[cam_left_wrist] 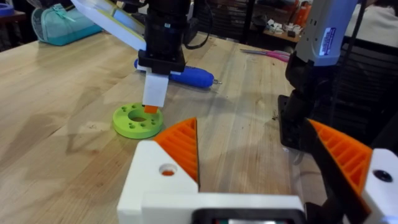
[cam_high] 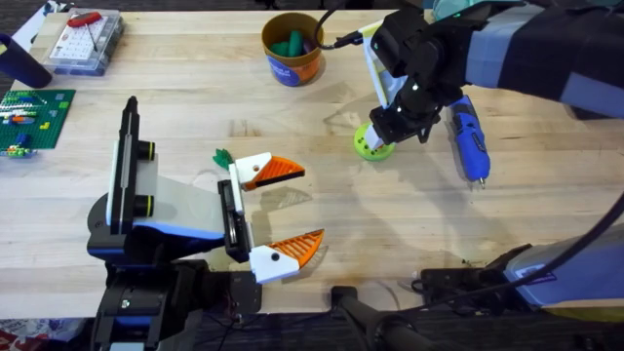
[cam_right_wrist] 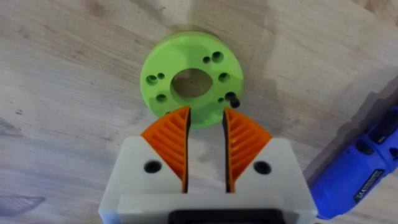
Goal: Pick up the gripper from the table and insert it into the empty holder that is missing its gripper. Then pick up a screw, insert it into the mounting hole, and use the screwdriver to tighten it. Finally, clean up the table by picking up the vegetable and placing it into the bucket.
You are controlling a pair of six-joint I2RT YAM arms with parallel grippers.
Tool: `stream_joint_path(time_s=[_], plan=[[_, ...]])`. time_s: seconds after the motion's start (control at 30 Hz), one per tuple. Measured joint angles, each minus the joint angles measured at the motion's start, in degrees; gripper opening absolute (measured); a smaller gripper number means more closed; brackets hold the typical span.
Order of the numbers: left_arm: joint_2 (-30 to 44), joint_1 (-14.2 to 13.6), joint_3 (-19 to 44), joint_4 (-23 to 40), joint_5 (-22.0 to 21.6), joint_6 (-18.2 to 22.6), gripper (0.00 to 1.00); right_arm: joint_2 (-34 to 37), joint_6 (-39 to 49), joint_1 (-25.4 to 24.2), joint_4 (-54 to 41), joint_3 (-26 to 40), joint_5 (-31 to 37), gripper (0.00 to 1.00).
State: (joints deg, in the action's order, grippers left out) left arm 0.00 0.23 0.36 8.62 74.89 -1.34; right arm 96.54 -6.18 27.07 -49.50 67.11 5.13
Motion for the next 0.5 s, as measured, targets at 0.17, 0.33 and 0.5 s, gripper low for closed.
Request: stream_joint_path(time_s=[0.17, 0.33, 0.5], plan=[[0.0, 0.0, 0.0, 0.0, 0.2, 0.0, 0.990, 0.0, 0.0, 0.0, 0.0, 0.0, 0.0, 0.306], [0.0, 0.0, 0.0, 0.0, 0.3, 0.0, 0.990, -1.9, 0.0, -0.2, 0.2, 0.0, -0.1, 0.306], [0.0, 0.0, 0.0, 0.0, 0.3, 0.0, 0.990, -6.9, 0.0, -1.2, 0.0, 0.0, -0.1, 0.306]])
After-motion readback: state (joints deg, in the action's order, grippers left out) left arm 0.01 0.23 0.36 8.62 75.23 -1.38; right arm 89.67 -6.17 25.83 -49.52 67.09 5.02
